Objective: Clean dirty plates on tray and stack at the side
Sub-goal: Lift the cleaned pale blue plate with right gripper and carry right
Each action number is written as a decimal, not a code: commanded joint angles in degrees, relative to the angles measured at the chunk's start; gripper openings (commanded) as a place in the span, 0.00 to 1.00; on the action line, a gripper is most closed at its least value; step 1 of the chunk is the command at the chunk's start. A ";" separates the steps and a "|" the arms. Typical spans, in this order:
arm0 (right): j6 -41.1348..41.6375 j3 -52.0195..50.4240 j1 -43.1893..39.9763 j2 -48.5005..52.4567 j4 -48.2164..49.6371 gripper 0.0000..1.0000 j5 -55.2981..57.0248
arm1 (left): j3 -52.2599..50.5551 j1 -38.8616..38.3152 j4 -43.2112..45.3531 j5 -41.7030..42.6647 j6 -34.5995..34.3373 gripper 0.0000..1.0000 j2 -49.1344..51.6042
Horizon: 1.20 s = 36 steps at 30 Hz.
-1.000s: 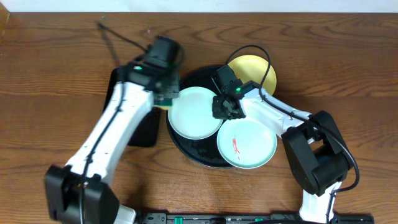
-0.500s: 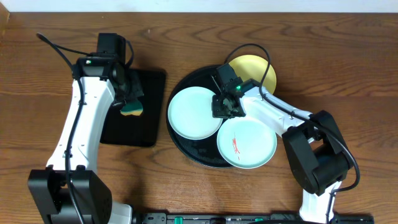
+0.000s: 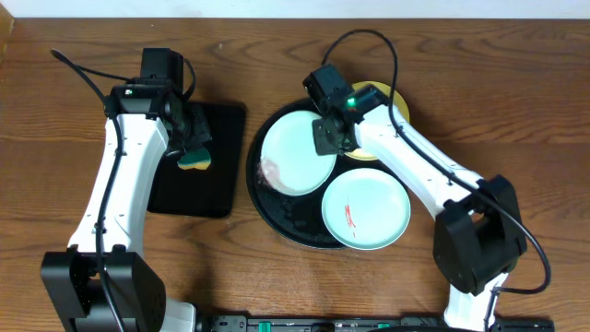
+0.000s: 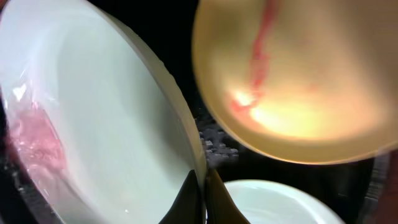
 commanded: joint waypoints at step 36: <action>4.22 6.27 21.20 -4.87 -10.54 0.01 63.47 | -0.85 0.20 0.02 -0.09 0.96 0.08 0.50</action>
